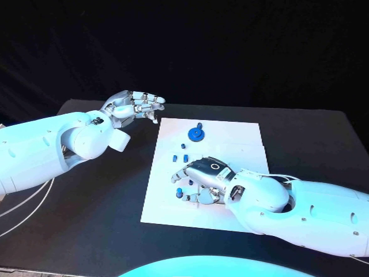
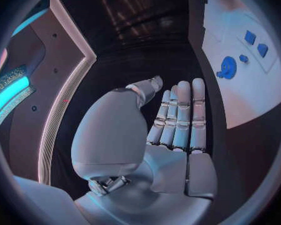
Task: Assemble the parts on the task board
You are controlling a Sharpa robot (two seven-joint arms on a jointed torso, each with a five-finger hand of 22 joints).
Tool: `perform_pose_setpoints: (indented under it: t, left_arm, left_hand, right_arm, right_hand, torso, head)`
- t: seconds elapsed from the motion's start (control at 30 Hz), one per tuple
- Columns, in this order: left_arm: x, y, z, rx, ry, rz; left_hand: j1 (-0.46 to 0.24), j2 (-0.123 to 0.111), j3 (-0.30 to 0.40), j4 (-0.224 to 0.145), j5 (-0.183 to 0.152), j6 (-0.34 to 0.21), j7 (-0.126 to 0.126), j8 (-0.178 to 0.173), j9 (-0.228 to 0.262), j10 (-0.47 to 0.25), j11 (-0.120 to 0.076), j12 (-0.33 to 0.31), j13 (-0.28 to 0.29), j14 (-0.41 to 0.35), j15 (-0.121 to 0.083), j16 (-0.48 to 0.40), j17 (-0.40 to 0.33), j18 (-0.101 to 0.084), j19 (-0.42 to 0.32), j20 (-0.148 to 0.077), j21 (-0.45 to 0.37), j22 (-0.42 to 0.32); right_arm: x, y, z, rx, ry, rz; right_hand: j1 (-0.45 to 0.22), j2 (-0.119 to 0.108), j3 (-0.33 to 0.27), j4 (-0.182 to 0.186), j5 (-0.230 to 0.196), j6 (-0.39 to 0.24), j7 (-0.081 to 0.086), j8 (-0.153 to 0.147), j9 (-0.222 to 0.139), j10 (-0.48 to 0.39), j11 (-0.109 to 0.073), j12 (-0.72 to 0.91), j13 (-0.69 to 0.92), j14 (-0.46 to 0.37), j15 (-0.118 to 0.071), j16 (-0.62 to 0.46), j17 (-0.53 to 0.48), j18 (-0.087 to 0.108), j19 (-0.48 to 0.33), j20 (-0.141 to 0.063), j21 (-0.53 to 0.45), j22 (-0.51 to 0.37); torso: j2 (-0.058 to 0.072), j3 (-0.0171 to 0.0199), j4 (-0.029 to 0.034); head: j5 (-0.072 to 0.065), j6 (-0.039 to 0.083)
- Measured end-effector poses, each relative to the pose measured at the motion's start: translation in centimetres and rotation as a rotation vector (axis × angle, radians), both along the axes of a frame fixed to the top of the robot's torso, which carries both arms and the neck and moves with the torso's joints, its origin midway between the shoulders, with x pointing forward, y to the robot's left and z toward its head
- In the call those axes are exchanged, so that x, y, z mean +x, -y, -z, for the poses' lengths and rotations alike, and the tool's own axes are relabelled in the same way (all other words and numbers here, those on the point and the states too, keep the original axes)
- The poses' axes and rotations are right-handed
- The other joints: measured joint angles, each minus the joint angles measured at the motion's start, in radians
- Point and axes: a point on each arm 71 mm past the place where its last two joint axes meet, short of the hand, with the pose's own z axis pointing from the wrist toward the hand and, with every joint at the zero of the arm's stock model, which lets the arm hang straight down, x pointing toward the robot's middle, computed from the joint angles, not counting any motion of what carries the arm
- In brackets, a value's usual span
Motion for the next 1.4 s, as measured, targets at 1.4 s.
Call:
perform_pose_setpoints:
  t: [1.4]
  left_arm:
    - [-1.0,0.1,0.5,-0.012,-0.012,0.012]
  left_hand:
    - [0.000,0.000,-0.010,0.010,0.000,0.000,0.000,0.004,-0.002,-0.004,0.004,0.000,-0.001,0.000,0.000,0.000,0.000,0.000,0.000,0.000,-0.007,-0.005]
  right_arm:
    - [0.2,20.3,-1.7,0.006,-0.406,0.738]
  right_hand:
    - [-0.282,0.084,-0.255,0.037,-0.003,0.115,-0.013,0.250,0.081,0.622,-0.113,1.351,1.239,0.032,-0.083,0.227,0.374,-0.071,0.032,-0.069,0.543,0.003]
  torso:
    - [-0.017,-0.0062,-0.0140]
  head:
    - [-0.127,0.008]
